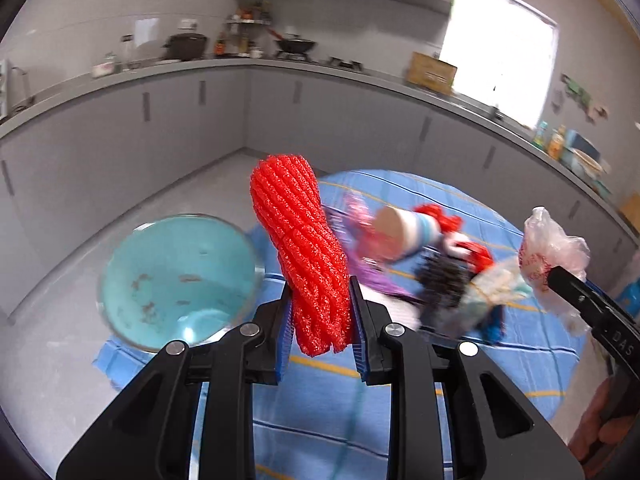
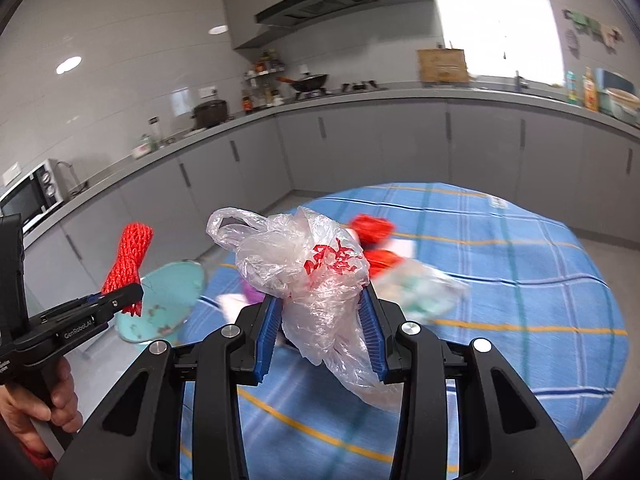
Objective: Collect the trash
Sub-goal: 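Carry the bag and net over the teal bucket and open both tools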
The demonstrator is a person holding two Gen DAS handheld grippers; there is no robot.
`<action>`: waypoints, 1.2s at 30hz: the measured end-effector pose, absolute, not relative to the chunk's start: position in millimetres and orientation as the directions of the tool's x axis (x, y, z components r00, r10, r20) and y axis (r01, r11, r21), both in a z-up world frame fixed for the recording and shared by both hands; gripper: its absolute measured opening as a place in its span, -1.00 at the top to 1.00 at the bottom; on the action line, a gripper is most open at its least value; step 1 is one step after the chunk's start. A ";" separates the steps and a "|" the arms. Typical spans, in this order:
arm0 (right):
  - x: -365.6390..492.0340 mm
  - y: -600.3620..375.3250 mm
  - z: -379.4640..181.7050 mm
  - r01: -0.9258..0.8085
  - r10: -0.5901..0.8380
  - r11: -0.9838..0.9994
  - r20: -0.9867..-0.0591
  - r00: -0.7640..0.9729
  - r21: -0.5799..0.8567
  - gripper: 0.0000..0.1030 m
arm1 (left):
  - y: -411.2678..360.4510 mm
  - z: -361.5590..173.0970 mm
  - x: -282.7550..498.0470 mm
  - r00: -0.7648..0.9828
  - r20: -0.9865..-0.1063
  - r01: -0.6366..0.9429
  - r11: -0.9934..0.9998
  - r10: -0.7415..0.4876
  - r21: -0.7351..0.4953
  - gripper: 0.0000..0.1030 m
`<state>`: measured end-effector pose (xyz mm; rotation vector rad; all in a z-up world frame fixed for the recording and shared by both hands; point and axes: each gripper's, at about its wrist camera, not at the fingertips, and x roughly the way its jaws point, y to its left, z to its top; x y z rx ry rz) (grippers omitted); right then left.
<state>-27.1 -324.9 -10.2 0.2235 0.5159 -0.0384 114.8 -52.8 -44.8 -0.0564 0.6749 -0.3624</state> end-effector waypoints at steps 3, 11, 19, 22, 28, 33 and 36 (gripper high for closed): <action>-8.3 -303.0 -9.0 0.050 0.068 0.975 -0.503 0.862 0.217 0.25 | -30.8 -42.1 119.9 0.738 -0.599 0.265 0.950 -0.311 -0.167 0.52; 40.0 -240.9 -11.7 -0.064 0.185 0.969 -0.523 0.832 0.240 0.25 | 24.9 -45.0 134.8 0.768 -0.600 0.152 0.974 -0.224 -0.169 0.52; 91.2 -180.2 -21.3 -0.130 0.244 0.963 -0.554 0.796 0.237 0.24 | 58.5 -68.3 162.7 0.733 -0.659 0.069 0.982 -0.170 -0.176 0.52; 108.3 -163.6 -30.4 -0.138 0.260 0.959 -0.577 0.774 0.247 0.23 | 64.9 -79.4 175.3 0.710 -0.689 0.052 0.987 -0.143 -0.151 0.51; 143.9 -136.4 -52.0 -0.144 0.288 0.952 -0.636 0.716 0.269 0.23 | 74.8 -96.7 198.9 0.666 -0.737 0.033 0.992 -0.115 -0.125 0.51; 166.1 -122.7 -68.6 -0.136 0.301 0.948 -0.675 0.674 0.287 0.23 | 72.3 -109.6 210.3 0.645 -0.758 0.038 0.994 -0.100 -0.099 0.51; 174.8 -118.6 -76.9 -0.135 0.309 0.946 -0.692 0.652 0.296 0.22 | 72.3 -117.8 219.4 0.627 -0.773 0.040 0.995 -0.097 -0.092 0.51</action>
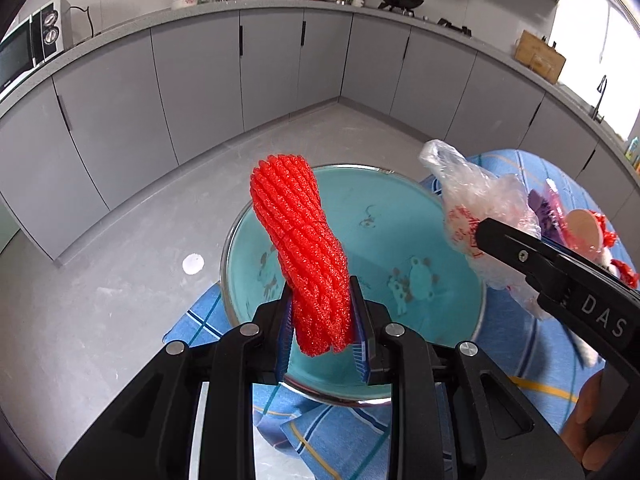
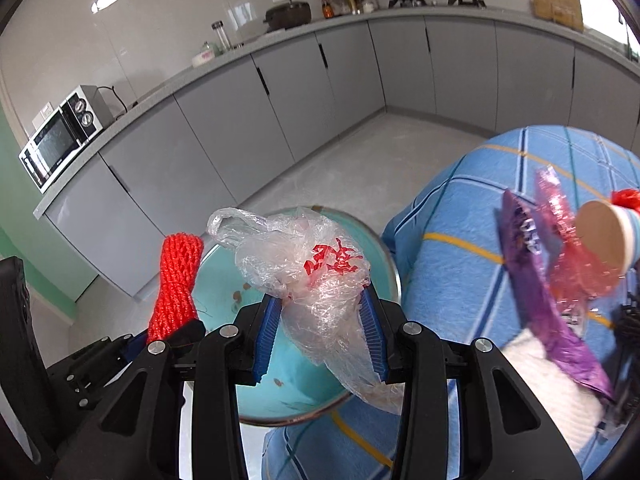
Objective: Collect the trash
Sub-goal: 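Carry the bag and net over the teal bucket and open both tools, then grasp the clear bag with green contents with the right tool while the left tool grasps the black mesh scrubber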
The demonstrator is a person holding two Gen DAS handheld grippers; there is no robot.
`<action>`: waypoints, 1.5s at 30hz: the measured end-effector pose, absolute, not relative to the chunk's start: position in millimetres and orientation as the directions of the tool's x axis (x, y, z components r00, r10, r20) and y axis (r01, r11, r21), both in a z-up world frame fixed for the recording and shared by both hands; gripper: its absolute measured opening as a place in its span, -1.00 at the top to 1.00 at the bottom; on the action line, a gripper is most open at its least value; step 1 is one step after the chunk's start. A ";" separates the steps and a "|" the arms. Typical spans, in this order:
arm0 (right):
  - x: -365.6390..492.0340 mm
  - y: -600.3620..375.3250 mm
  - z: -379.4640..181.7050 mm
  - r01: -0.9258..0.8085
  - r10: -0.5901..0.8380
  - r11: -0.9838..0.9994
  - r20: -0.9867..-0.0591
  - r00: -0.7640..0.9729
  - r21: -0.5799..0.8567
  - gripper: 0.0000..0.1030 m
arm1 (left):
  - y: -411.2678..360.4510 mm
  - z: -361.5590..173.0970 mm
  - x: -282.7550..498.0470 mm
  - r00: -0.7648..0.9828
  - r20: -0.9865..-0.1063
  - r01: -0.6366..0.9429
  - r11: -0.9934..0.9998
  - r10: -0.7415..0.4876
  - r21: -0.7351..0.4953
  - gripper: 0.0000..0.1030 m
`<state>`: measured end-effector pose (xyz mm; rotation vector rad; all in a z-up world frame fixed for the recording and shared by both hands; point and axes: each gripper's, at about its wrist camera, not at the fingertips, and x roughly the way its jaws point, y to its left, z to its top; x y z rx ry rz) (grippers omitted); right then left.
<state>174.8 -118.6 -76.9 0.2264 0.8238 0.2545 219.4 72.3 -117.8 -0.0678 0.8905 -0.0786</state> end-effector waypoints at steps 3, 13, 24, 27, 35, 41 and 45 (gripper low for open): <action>182.8 -115.4 -86.8 -0.127 0.309 0.946 -0.709 0.633 0.298 0.21 | 70.2 -124.0 226.8 0.615 -0.783 0.048 0.996 -0.092 -0.080 0.51; 192.9 -111.6 -96.9 -0.139 0.335 0.937 -0.713 0.616 0.320 -0.11 | 68.1 -140.5 240.4 0.588 -0.806 0.050 0.998 -0.069 -0.048 0.47; 183.0 -127.6 -84.3 -0.147 0.359 0.922 -0.652 0.667 0.358 -0.35 | 68.3 -132.0 232.2 0.624 -0.780 0.008 0.999 0.029 0.044 -0.40; 181.3 -128.4 -76.5 -0.162 0.379 0.913 -0.628 0.680 0.375 -0.38 | 70.3 -125.1 227.8 0.636 -0.770 -0.010 0.999 0.046 0.052 -0.47; 178.3 -127.4 -58.9 -0.171 0.379 0.912 -0.608 0.698 0.372 -0.46 | 81.5 -111.8 212.0 0.659 -0.743 -0.072 0.994 0.111 0.085 -0.69; 156.3 -146.5 -55.6 -0.111 0.278 0.949 -0.616 0.737 0.296 -0.46 | 80.1 -107.3 196.4 0.671 -0.735 -0.095 0.994 0.099 0.047 -0.78; 135.4 -166.6 -53.9 -0.073 0.225 0.962 -0.609 0.761 0.264 -0.46 | 68.2 -104.1 186.0 0.684 -0.727 -0.076 0.997 0.069 0.023 -0.84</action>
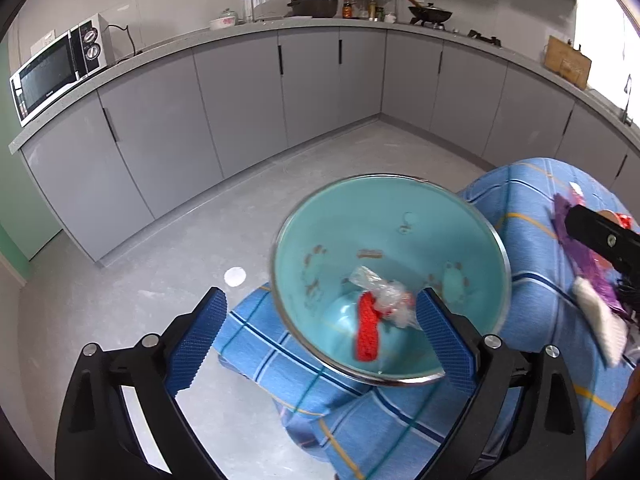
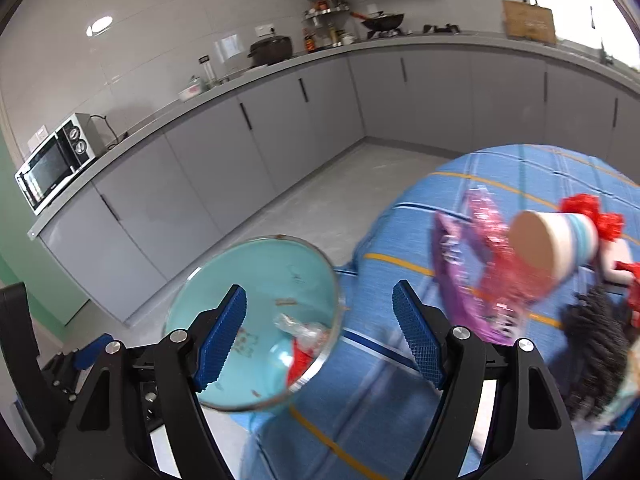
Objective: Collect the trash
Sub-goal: 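Grasp the clear bag with green contents with the right tool while the left tool grasps the black mesh scrubber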
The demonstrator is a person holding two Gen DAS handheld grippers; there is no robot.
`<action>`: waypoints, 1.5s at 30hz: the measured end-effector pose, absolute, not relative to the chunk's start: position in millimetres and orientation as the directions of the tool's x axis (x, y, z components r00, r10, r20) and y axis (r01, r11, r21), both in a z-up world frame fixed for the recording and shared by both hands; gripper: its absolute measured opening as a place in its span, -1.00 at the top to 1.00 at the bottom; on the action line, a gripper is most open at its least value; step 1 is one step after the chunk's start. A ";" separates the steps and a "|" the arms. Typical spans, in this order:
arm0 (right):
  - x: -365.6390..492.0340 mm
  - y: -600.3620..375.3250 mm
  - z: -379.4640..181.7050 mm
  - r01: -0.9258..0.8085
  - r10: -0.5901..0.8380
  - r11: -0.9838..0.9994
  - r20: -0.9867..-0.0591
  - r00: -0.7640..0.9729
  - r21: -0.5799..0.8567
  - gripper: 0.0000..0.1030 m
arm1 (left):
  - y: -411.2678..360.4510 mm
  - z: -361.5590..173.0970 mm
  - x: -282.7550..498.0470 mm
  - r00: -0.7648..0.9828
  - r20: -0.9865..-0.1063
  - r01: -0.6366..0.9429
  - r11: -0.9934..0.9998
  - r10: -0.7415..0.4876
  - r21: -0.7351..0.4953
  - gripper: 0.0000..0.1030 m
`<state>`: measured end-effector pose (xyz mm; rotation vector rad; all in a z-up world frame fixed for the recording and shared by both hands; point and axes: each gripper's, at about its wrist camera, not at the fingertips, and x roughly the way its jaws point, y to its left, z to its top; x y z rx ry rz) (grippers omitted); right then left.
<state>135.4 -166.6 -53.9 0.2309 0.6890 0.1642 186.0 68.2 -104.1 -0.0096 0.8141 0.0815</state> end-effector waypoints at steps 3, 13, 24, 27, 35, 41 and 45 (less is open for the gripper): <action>118.1 -181.4 -49.6 -0.049 0.185 0.970 -0.590 0.786 0.238 -0.46 | 53.8 -102.3 178.3 0.686 -0.726 -0.049 0.999 0.042 0.011 -0.85; 67.5 -242.6 -41.3 0.080 0.056 0.972 -0.550 0.833 0.220 -0.46 | -0.8 -92.7 158.2 0.693 -0.718 0.072 0.997 -0.056 -0.008 -0.85; 21.1 -312.5 -48.5 0.243 -0.076 0.942 -0.559 0.826 0.231 -0.45 | -54.7 -90.0 143.3 0.677 -0.723 0.185 0.983 -0.138 -0.014 -0.85; 9.1 -326.5 -52.3 0.275 -0.102 0.933 -0.563 0.820 0.232 -0.45 | -68.6 -90.9 139.3 0.675 -0.721 0.211 0.977 -0.155 -0.013 -0.85; -15.9 -364.7 -57.8 0.361 -0.163 0.897 -0.568 0.807 0.255 -0.44 | -122.9 -80.2 127.9 0.668 -0.694 0.361 0.933 -0.269 -0.015 -0.83; -24.4 -398.4 -66.1 0.424 -0.177 0.848 -0.583 0.793 0.318 -0.44 | -173.1 -75.3 127.1 0.650 -0.675 0.472 0.882 -0.348 0.000 -0.83; -20.1 -407.9 -69.9 0.416 -0.145 0.835 -0.584 0.799 0.361 -0.44 | -198.2 -77.3 133.5 0.642 -0.676 0.508 0.861 -0.363 0.021 -0.83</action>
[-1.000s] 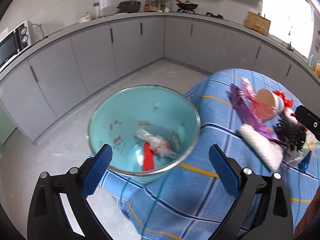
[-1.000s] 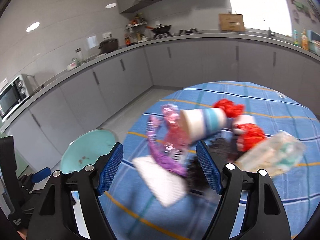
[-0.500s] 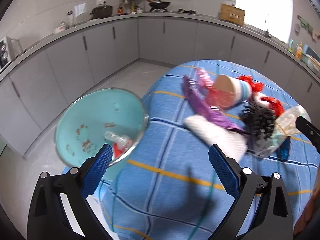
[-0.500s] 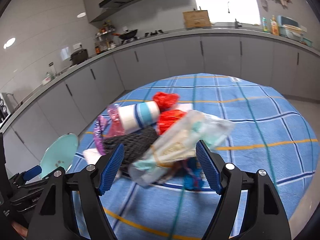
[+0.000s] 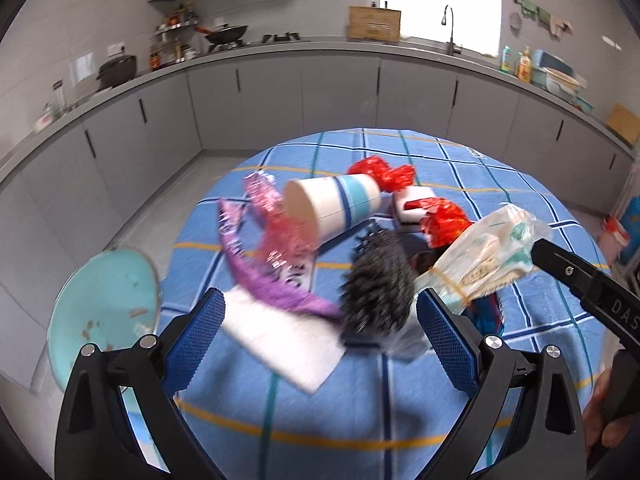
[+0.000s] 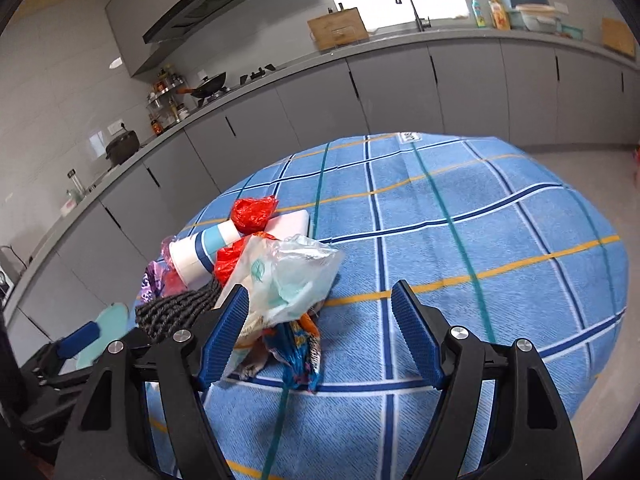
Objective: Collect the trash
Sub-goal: 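Grasp the clear bag with green contents with the right tool while the left tool grasps the black mesh scrubber, then carry the held bag and black scrubber with both tools over the teal bucket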
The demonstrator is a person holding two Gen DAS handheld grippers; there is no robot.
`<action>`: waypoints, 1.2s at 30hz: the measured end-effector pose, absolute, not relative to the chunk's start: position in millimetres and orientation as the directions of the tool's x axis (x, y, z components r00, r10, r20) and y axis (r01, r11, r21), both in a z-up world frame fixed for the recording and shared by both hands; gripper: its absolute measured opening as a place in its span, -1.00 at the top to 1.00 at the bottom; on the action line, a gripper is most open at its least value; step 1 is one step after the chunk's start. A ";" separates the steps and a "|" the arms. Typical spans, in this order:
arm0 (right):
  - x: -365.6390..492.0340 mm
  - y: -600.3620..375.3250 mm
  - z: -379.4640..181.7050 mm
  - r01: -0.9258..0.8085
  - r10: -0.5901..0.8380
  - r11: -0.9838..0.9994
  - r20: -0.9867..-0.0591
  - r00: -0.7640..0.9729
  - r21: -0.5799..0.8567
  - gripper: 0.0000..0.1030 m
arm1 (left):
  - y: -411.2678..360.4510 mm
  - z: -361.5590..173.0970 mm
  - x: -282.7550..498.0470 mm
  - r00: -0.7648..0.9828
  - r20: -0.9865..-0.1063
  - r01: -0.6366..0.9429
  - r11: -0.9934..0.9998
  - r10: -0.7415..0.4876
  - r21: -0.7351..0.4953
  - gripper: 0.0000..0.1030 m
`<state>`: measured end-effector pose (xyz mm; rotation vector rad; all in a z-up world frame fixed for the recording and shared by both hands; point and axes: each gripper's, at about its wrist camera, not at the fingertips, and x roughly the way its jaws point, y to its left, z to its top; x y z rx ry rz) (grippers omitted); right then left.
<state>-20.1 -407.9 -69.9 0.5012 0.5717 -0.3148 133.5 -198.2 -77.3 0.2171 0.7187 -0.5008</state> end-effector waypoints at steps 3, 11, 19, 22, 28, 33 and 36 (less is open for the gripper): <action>-8.4 -411.2 -72.4 0.398 -0.100 0.822 -0.585 0.805 0.408 -0.44 | -209.9 -79.1 141.9 0.622 -0.687 0.523 0.852 -0.374 0.010 -0.83; 9.9 -416.1 -84.5 0.372 -0.003 0.788 -0.602 0.799 0.491 -0.03 | -232.6 -97.3 154.8 0.576 -0.732 0.549 0.835 -0.364 0.017 -0.51; 8.9 -412.6 -80.7 0.335 0.029 0.795 -0.584 0.811 0.505 0.35 | -237.3 -102.6 156.1 0.535 -0.746 0.574 0.819 -0.396 -0.023 -0.11; 7.5 -410.2 -76.9 0.322 0.028 0.806 -0.576 0.817 0.497 0.42 | -237.6 -102.3 154.7 0.522 -0.748 0.581 0.813 -0.410 -0.041 0.13; 1.6 -404.5 -65.8 0.308 0.012 0.823 -0.556 0.831 0.478 0.50 | -234.2 -104.0 152.4 0.503 -0.748 0.589 0.805 -0.434 -0.071 0.52; -5.6 -399.3 -50.4 0.291 0.000 0.837 -0.532 0.847 0.463 0.53 | -223.1 -87.3 145.4 0.523 -0.711 0.584 0.805 -0.470 -0.102 0.54; -10.2 -398.5 -39.1 0.278 -0.010 0.846 -0.507 0.862 0.454 0.53 | -210.7 -69.8 140.6 0.553 -0.675 0.578 0.809 -0.488 -0.112 0.54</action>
